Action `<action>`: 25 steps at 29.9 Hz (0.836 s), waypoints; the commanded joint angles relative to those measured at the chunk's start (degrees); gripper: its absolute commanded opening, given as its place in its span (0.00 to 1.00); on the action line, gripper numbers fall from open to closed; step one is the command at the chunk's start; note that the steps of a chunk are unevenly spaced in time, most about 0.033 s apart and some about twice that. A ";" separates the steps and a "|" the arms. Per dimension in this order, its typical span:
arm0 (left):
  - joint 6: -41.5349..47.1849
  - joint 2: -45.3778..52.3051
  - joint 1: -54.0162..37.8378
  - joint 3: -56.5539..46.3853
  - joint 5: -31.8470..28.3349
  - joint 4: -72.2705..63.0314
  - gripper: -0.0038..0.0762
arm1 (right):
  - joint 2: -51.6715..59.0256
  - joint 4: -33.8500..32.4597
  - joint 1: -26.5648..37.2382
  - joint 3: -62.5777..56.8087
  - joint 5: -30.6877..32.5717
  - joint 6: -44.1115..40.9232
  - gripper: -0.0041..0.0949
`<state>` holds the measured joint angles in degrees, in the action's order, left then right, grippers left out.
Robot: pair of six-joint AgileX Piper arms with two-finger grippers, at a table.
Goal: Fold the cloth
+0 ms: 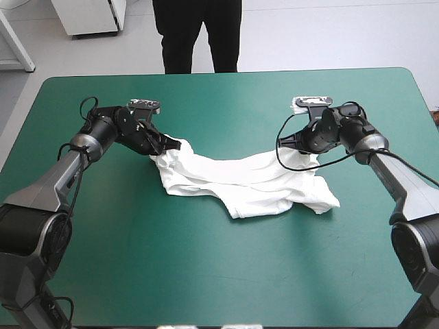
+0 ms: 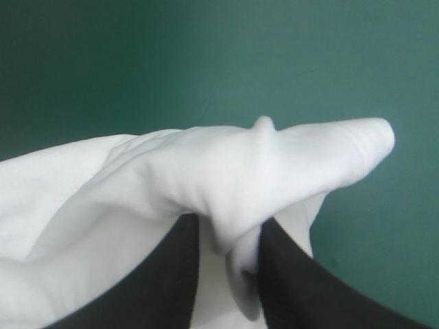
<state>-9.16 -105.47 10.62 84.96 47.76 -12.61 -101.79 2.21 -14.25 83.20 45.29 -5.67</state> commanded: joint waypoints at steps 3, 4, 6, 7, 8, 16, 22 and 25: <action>0.66 3.58 -0.01 6.56 7.01 0.48 0.67 | 2.84 1.23 0.40 7.09 5.67 1.53 0.63; 0.83 3.86 -0.01 8.02 8.37 1.36 0.71 | 3.11 1.14 0.40 8.32 7.23 1.53 0.63; 3.02 4.61 -0.01 10.93 10.32 4.22 0.71 | 3.92 1.14 0.40 10.50 9.63 1.42 0.62; 4.47 4.92 -0.01 12.19 10.77 5.64 0.70 | 4.40 1.11 0.40 11.14 10.62 1.32 0.62; 5.76 5.55 -0.01 13.09 11.01 7.01 0.68 | 4.99 1.11 0.40 11.39 11.23 1.32 0.62; 8.30 11.62 -0.01 14.87 18.17 12.27 0.65 | 11.96 1.11 0.40 11.42 20.34 1.32 0.62; 8.30 11.96 -0.01 14.87 22.82 11.47 0.64 | 17.93 0.84 0.40 11.30 23.39 0.88 0.62; 9.16 11.00 -0.01 14.76 22.70 11.33 0.64 | 19.59 -0.11 0.40 11.30 24.61 0.88 0.62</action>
<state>-0.95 -96.18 10.62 98.03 71.10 -0.51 -85.57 3.03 -14.25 92.73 70.40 -4.79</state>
